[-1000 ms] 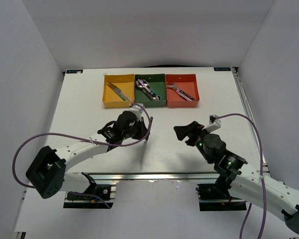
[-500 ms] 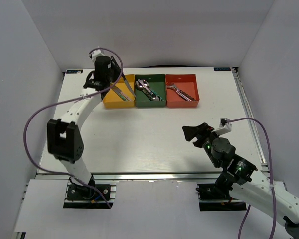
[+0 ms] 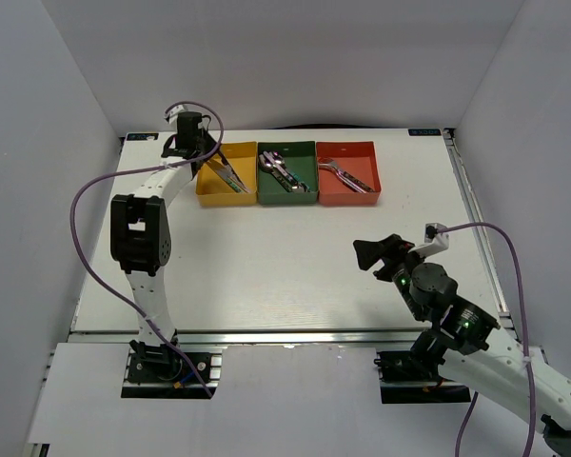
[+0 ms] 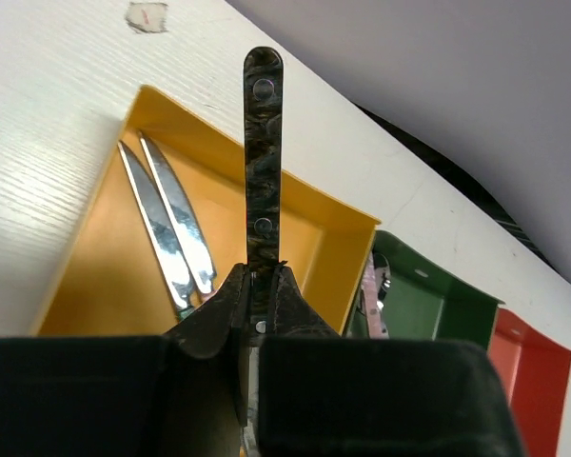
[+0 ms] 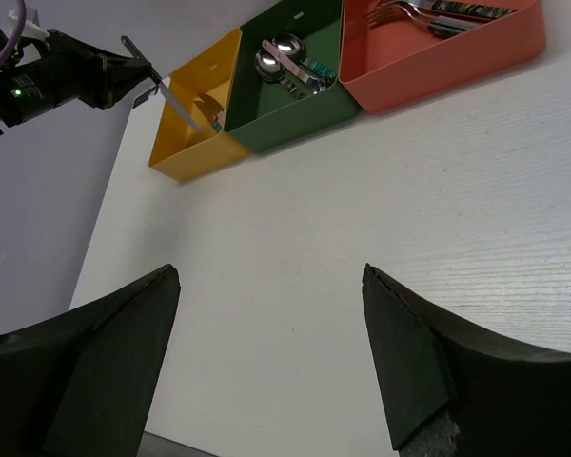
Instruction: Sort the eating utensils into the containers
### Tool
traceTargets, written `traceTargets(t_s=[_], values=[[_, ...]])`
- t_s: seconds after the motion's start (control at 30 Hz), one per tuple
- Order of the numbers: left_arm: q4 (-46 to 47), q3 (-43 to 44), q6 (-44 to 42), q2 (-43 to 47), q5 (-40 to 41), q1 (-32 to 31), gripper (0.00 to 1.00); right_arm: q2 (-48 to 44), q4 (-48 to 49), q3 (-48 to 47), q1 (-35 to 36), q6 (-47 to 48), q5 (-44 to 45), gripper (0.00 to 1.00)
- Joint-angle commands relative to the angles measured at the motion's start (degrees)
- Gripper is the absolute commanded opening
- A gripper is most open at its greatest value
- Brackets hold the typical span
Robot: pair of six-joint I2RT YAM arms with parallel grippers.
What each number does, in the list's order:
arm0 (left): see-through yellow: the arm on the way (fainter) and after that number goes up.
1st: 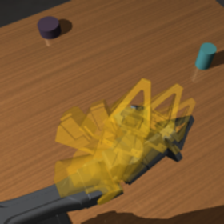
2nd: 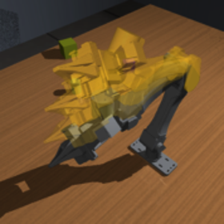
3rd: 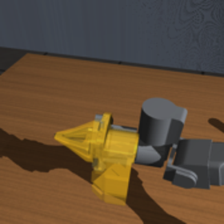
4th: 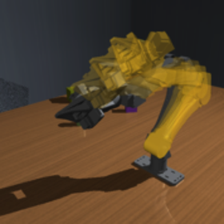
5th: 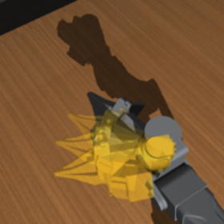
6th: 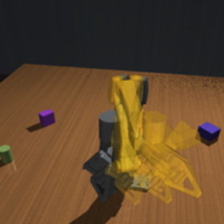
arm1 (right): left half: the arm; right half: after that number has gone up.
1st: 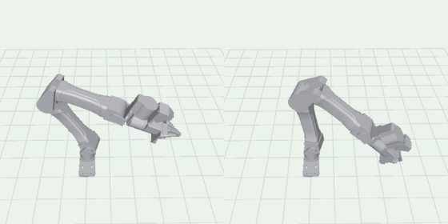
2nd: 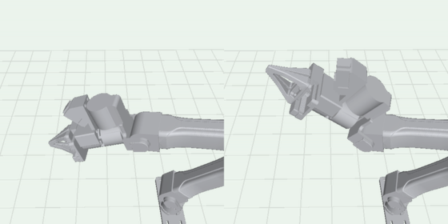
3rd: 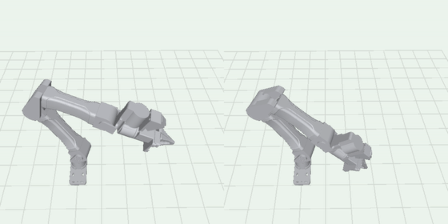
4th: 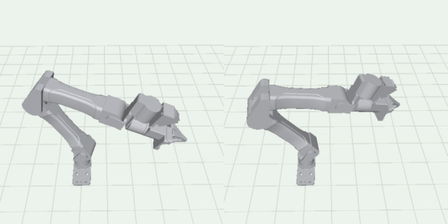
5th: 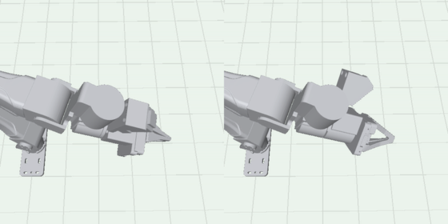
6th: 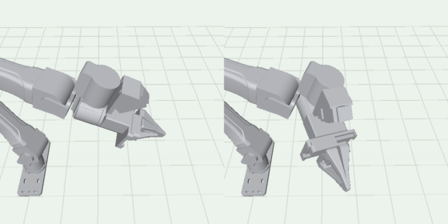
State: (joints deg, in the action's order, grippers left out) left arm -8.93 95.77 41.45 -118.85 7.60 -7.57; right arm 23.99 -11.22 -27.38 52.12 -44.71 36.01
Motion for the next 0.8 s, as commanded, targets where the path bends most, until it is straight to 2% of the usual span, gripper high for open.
traceTargets(t_s=[0.0, 0.2, 0.27, 0.3, 0.37, 0.4, 0.47, 0.6, 0.77], values=[[4.6, 0.2, 0.0, 2.0, -2.2, -0.1, 0.0, 0.2, 0.2, -2.9, -0.2, 1.7, 0.4, 0.82], [8.4, -5.6, 3.5, 2.8, -5.7, 0.0, 0.08, 1.5, 0.9, -2.9, -0.2, 2.3, -0.1, 0.82], [8.5, -6.8, 4.7, 3.4, -6.0, 0.0, 0.19, 1.9, 1.0, -3.2, -0.2, 2.4, -0.8, 0.82], [8.5, -8.1, 5.0, 3.6, -6.0, 0.0, 0.31, 2.3, 1.0, -3.4, -0.2, 2.5, -0.9, 0.82], [11.1, -9.0, 5.6, 4.0, -7.1, 0.0, 0.37, 2.5, 1.0, -3.6, -0.2, 2.8, -1.5, 0.83], [10.9, -8.9, 5.7, 4.1, -7.1, 0.1, 0.45, 2.5, 1.0, -3.6, -0.2, 2.9, -1.6, 0.83], [10.4, -8.6, 5.7, 4.6, -7.5, 0.0, 0.54, 2.5, 0.7, -4.0, -0.2, 3.1, -1.8, 0.83], [10.6, -8.6, 5.0, 9.6, -7.6, 0.1, 0.65, 2.6, 0.5, -4.8, -0.2, 4.5, -2.2, 0.85], [-2.5, -1.1, -2.7, 14.2, -3.7, 0.1, 0.76, 4.0, -1.7, -7.9, -0.2, 9.5, -1.6, 0.89]])
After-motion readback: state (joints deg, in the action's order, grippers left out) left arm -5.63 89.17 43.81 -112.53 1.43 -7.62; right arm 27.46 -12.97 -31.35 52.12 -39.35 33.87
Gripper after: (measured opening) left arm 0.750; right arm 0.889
